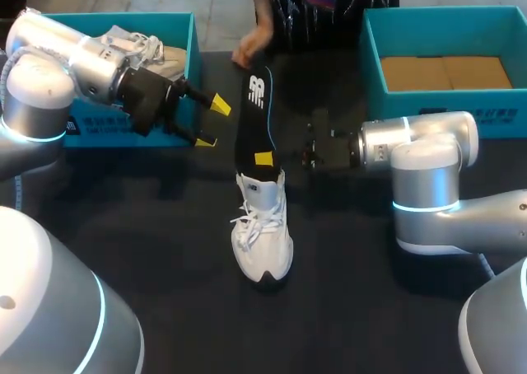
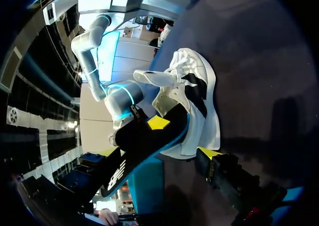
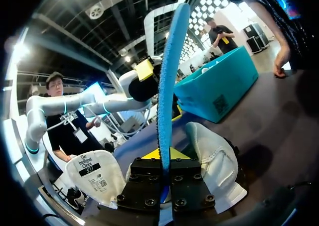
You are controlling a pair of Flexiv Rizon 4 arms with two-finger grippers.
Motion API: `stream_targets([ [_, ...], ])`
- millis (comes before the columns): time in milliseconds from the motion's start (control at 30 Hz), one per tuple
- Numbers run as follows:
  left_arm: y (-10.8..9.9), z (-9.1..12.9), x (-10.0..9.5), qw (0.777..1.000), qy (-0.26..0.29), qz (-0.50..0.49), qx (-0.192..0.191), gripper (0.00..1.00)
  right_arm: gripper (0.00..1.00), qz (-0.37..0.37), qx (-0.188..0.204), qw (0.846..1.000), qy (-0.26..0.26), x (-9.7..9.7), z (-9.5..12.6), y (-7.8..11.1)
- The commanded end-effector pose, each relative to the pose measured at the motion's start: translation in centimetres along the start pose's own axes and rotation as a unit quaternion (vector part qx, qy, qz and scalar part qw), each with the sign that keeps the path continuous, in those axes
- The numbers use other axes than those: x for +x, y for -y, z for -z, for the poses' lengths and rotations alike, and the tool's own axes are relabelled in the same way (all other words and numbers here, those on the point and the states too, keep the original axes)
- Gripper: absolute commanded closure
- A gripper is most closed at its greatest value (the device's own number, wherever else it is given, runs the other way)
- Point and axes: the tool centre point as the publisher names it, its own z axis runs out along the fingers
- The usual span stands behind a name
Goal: Take the shoe out of the shoebox, open the shoe tongue, remove and reinsert the insole, then place the shoe into the shoebox
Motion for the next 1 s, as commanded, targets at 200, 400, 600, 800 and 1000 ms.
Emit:
stream_targets([
  [200, -0.3, -0.1, 0.1, 1.0, 0.001, -0.001, 0.004, 0.0, 0.82, 0.009, 0.003, 1.0, 0.002, 0.1, 0.1, -0.7],
  [400, -0.4, -0.1, 0.1, 1.0, 0.001, 0.0, 0.005, 0.0, 0.63, 0.013, 0.004, 1.0, 0.0, 0.2, 0.1, -1.2],
  [600, -0.5, -0.4, 0.0, 1.0, 0.001, -0.001, 0.009, 0.0, 0.64, 0.025, 0.004, 1.0, -0.001, 0.2, 0.2, -2.3],
  [800, -0.6, -0.4, 0.0, 1.0, 0.001, -0.002, 0.009, 0.0, 0.74, 0.034, 0.006, 0.999, -0.006, 0.1, 0.0, -3.1],
  [1000, -0.4, -0.2, 0.1, 1.0, 0.002, 0.0, 0.005, 0.0, 1.0, 0.024, 0.018, 0.999, -0.024, 0.0, -0.5, -3.1],
])
